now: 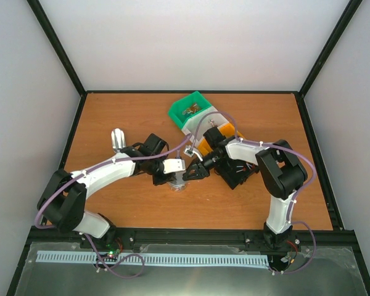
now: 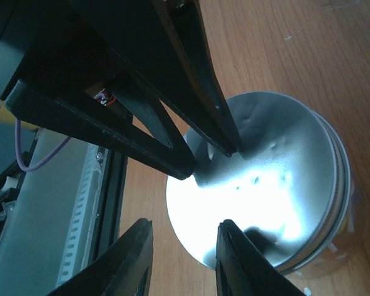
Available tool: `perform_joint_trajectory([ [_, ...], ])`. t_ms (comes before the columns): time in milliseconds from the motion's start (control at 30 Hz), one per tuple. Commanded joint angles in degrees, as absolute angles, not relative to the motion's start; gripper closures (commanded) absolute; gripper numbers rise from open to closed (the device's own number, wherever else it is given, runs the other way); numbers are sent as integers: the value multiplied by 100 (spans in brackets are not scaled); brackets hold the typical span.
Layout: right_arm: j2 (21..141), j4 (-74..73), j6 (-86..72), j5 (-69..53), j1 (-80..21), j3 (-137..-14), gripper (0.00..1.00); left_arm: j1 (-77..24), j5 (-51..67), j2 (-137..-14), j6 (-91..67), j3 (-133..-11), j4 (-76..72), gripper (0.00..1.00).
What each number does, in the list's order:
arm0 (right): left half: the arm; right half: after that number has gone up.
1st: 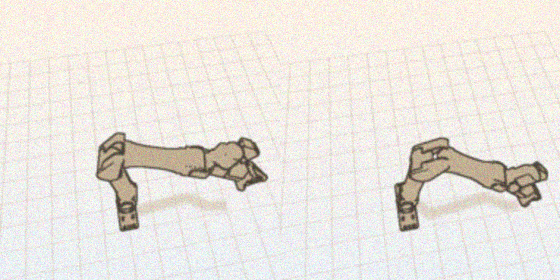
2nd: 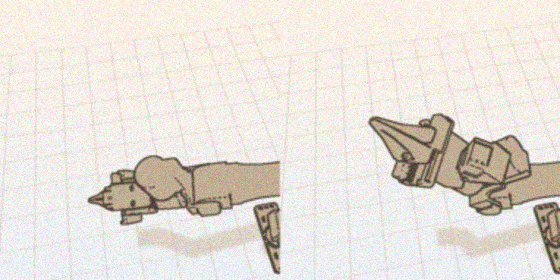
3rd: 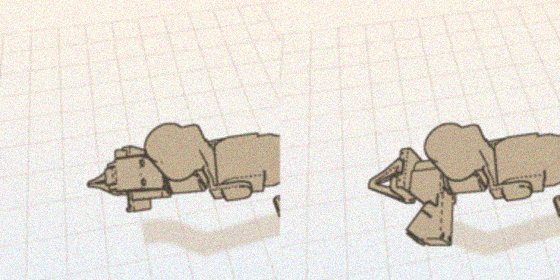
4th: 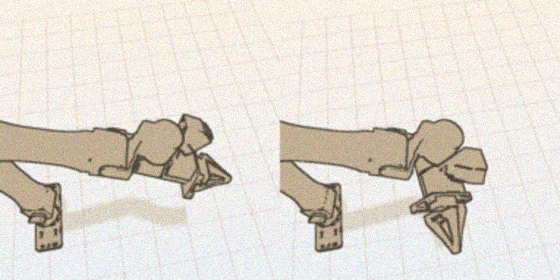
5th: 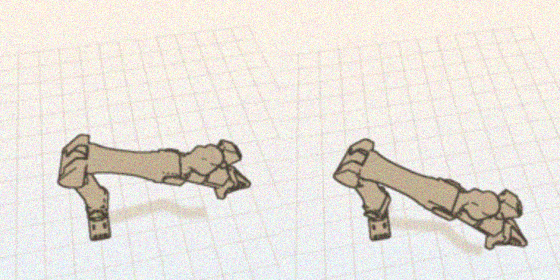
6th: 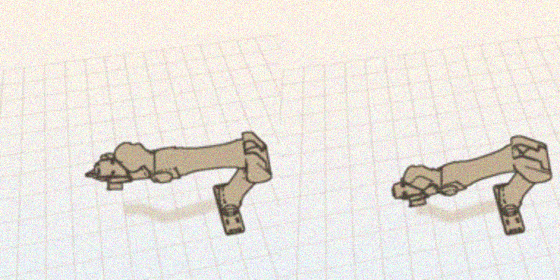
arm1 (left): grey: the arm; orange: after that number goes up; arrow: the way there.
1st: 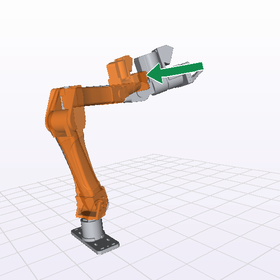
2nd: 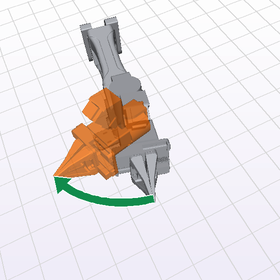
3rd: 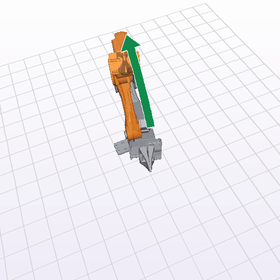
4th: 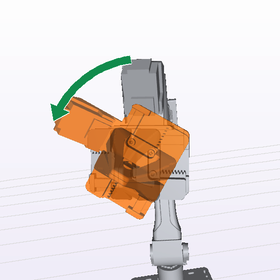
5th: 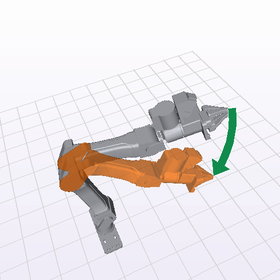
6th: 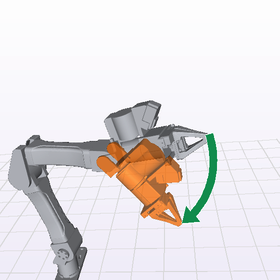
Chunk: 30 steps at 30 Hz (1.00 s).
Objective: Pack the candies
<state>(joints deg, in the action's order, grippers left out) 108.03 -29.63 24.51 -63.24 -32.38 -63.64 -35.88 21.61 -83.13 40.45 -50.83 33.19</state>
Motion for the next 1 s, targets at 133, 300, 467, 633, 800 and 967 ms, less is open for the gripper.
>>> perform_joint_trajectory([
  [133,10276,-2429,2183,-5534,-3261,-6213,44,-3651,2057,-8357,3685,-5334,3817,67],
  [300,9816,-2673,2285,-5258,-3235,-6566,31,-3153,2988,-8364,3376,-6199,4343,57],
  [467,9168,-2578,2306,-4738,-3165,-6591,12,-2594,3763,-8343,3209,-6934,4810,34],
  [633,8453,-1736,1903,-3932,-3164,-6490,0,-2114,4248,-8047,2731,-7093,4550,0],
  [800,8243,-1318,1410,-3471,-3168,-6715,0,-1779,3663,-7587,1568,-6905,3435,0],
  [967,8463,-1090,1191,-3876,-3171,-7027,0,-1775,2761,-7282,928,-6520,2398,0],
])
